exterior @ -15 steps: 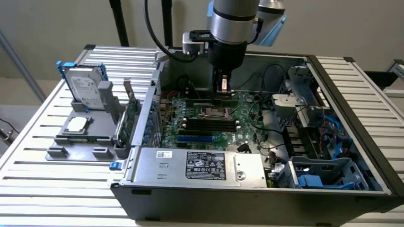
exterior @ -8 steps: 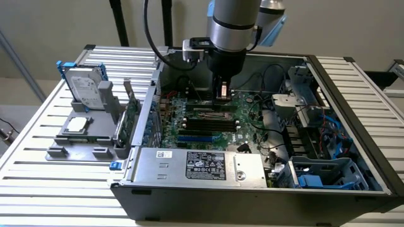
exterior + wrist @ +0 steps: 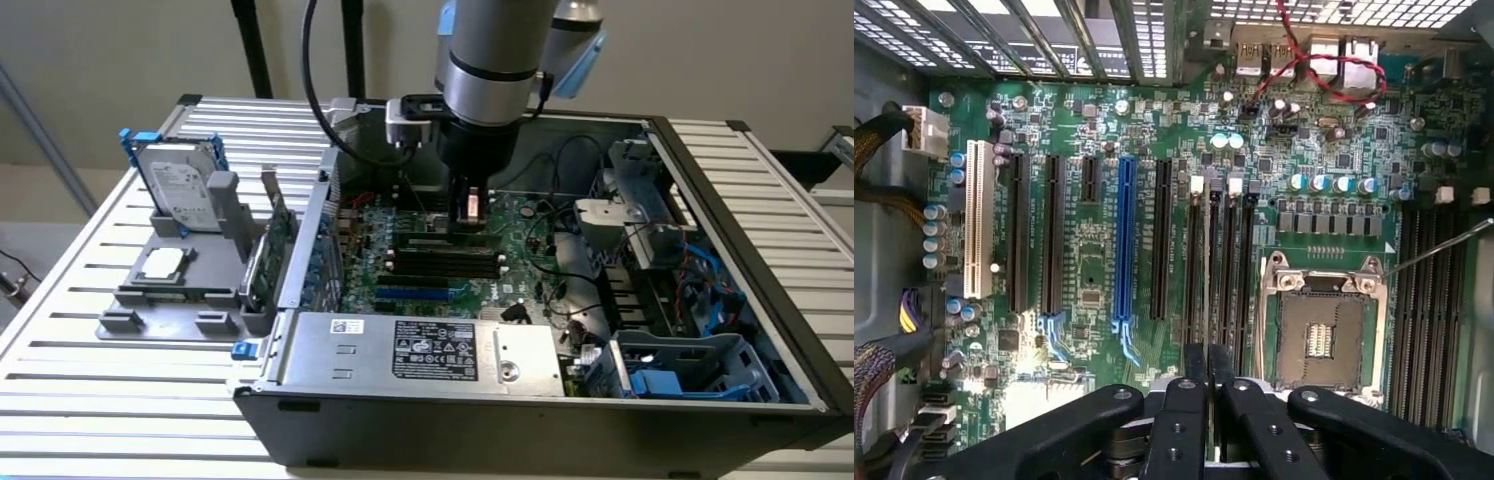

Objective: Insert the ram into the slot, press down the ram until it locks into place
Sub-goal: 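Insert the ram into the slot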

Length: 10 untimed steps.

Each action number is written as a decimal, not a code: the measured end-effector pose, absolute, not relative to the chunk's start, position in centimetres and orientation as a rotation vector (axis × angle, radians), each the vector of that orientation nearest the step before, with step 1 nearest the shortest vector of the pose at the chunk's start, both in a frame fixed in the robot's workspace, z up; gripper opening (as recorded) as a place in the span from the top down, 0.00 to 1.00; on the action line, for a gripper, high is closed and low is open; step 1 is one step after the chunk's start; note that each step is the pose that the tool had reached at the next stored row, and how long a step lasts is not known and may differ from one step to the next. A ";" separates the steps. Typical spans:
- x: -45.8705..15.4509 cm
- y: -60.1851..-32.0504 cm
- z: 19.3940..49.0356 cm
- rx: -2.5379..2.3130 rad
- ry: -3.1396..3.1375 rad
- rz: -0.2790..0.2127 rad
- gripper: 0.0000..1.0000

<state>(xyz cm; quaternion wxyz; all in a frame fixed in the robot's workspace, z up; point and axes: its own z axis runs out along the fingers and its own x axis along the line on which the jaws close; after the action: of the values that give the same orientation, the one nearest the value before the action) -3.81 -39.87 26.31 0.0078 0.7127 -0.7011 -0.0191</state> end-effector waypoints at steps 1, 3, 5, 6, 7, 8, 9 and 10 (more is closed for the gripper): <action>-3.8 -39.9 26.2 2.227 -2.192 -0.059 0.87; -3.7 -39.9 25.9 2.225 -2.193 -0.058 0.87; -3.6 -40.0 25.6 2.223 -2.193 -0.056 0.87; -3.6 -40.0 25.5 2.221 -2.194 -0.054 0.87; -3.6 -40.0 25.4 2.219 -2.194 -0.052 0.87; -3.6 -40.0 25.3 2.217 -2.196 -0.051 0.87; -3.6 -40.0 25.2 2.214 -2.197 -0.049 0.87; -3.6 -40.0 25.1 2.211 -2.198 -0.047 0.87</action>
<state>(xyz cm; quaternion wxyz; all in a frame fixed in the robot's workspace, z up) -3.58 -39.99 25.05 0.0120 0.7091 -0.7048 -0.0149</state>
